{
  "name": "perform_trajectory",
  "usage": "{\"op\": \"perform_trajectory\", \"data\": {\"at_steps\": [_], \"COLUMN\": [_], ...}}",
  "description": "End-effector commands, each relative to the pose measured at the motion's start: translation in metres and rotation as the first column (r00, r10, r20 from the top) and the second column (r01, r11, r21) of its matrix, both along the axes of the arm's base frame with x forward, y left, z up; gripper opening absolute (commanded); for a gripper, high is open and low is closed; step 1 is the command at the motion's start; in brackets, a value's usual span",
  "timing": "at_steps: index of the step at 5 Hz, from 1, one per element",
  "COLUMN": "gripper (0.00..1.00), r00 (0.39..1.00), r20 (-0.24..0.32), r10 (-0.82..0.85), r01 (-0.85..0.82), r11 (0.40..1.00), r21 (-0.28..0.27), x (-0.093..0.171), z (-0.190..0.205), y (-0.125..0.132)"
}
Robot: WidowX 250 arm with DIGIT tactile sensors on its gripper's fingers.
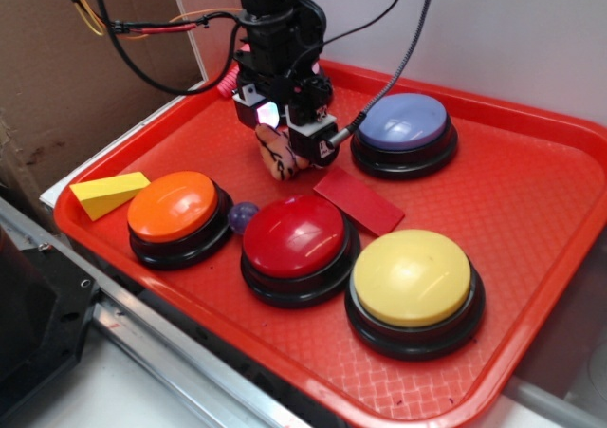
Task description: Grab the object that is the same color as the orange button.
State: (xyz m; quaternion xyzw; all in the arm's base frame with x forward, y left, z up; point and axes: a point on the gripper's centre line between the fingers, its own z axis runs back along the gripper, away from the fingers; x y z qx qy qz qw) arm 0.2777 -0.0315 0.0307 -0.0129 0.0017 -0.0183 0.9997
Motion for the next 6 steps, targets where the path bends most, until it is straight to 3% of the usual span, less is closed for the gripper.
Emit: {"op": "perform_trajectory", "data": {"at_steps": [1,2,4,6], "gripper": [1.00,0.00,0.00,0.00], "r00": [1.000,1.000,0.998,0.996], "r20": [0.010,-0.008,-0.034,-0.018], "r10": [0.015,0.028,0.059,0.090], "r01": [-0.015,-0.028,-0.059,-0.090], "r11": [1.000,1.000,0.998,0.996], "r21": [0.004,-0.008,0.012,0.019], "x": [0.002,0.001,-0.002,-0.009], "z": [0.004,0.000,-0.010,0.006], "y": [-0.002,0.000,0.004,0.001]}}
